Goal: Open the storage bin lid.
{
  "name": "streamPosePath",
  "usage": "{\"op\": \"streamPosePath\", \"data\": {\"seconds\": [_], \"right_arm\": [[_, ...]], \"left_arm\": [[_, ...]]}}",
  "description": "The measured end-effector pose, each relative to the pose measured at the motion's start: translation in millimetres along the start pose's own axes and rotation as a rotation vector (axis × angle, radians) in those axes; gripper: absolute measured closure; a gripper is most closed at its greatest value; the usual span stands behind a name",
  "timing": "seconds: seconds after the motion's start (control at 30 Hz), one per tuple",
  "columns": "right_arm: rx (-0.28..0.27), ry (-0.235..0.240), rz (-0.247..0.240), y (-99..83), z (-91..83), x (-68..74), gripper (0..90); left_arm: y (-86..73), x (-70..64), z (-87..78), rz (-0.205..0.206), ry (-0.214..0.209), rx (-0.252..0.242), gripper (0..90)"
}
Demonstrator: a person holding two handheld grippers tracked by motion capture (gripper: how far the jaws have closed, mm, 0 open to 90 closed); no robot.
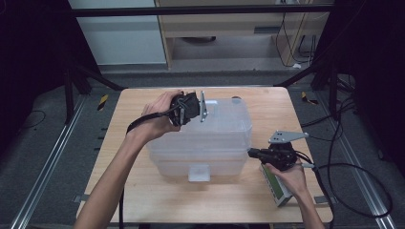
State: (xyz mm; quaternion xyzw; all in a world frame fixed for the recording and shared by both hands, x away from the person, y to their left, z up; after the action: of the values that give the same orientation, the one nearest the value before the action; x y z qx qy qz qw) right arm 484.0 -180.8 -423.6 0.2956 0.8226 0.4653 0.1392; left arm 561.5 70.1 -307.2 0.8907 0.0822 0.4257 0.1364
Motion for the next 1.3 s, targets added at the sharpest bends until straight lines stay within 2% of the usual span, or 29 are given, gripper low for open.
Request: {"op": "streamPosePath", "data": {"seconds": [0.1,0.23,0.3,0.33,0.53,0.57,0.6,0.67,0.7,0.77,0.8,0.83,0.9,0.93,0.97,1.03,1.13,1.17,1.23,1.3], "right_arm": [[0.0,0.004,0.003,0.2,-0.1,-0.1,90.0],[-0.007,0.005,0.004,0.8,-0.5,-0.4,90.0],[-0.013,0.005,0.007,1.5,-0.8,-0.7,90.0],[-0.016,0.004,0.005,1.6,-1.0,-1.0,90.0],[-0.029,0.004,0.01,2.8,-1.6,-1.1,90.0],[-0.029,0.004,0.01,2.8,-1.6,-1.1,90.0],[-0.03,0.002,0.01,3.1,-1.8,-1.2,90.0],[-0.034,0.002,0.01,3.5,-2.0,-1.4,90.0],[-0.034,0.002,0.01,3.5,-2.0,-1.4,90.0],[-0.034,0.004,0.01,4.1,-2.1,-1.6,90.0],[-0.033,0.006,0.011,4.2,-2.2,-1.7,90.0],[-0.034,0.005,0.013,4.4,-2.4,-1.5,90.0],[-0.035,0.005,0.013,4.7,-2.6,-1.7,90.0],[-0.036,0.006,0.012,4.9,-2.6,-1.9,90.0],[-0.037,0.005,0.013,4.9,-2.6,-1.9,90.0],[-0.037,0.007,0.014,5.0,-2.6,-2.1,90.0],[-0.04,0.007,0.015,5.4,-2.7,-2.4,90.0],[-0.04,0.007,0.015,5.4,-2.7,-2.4,90.0],[-0.039,0.008,0.016,5.4,-2.6,-2.5,90.0],[-0.039,0.009,0.016,5.4,-2.6,-2.6,90.0]], "left_arm": [[0.6,-0.1,-7.4,-0.006,0.006,-0.021,61.6],[-1.3,0.1,-13.1,-0.029,0.008,-0.02,59.1],[-2.4,0.4,-17.7,-0.049,0.009,-0.033,58.2],[-4.3,1.0,-21.7,-0.071,0.01,-0.05,57.8],[-18.1,6.9,-33.9,-0.139,0.021,-0.074,57.1],[-18.1,6.9,-33.9,-0.139,0.021,-0.074,57.1],[-25.1,10.0,-37.8,-0.168,0.027,-0.077,57.2],[-32.6,12.7,-41.4,-0.201,0.029,-0.088,57.3],[-32.6,12.7,-41.4,-0.201,0.029,-0.088,57.0],[-41.7,15.6,-45.4,-0.239,0.039,-0.101,57.1],[-50.2,17.7,-49.2,-0.287,0.044,-0.121,57.5],[-53.4,19.3,-51.1,-0.297,0.049,-0.127,57.6],[-64.3,20.3,-56.0,-0.358,0.047,-0.142,58.1],[-67.9,20.9,-57.5,-0.375,0.05,-0.149,58.3],[-67.9,20.9,-57.5,-0.375,0.05,-0.149,58.6],[-84.0,22.0,-63.3,-0.447,0.065,-0.157,58.8],[-97.3,23.3,-66.4,-0.492,0.081,-0.157,59.3],[-97.3,23.3,-66.4,-0.492,0.081,-0.157,59.4],[-111.8,22.3,-69.2,-0.536,0.089,-0.161,60.0],[-116.0,21.5,-69.6,-0.546,0.089,-0.163,60.2]]}}
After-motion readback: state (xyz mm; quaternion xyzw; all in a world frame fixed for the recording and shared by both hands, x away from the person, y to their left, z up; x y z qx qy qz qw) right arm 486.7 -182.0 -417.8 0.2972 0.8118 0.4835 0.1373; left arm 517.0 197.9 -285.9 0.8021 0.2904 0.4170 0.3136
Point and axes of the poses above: each handheld gripper's, and its own axes: z roughly forward along the jaws, y roughly out of its top, x roughly to its left, the point moved 5 cm from there along z, roughly forward along the jaws, and after that the axes turned 6 degrees about -z, right-handed, at the moved point
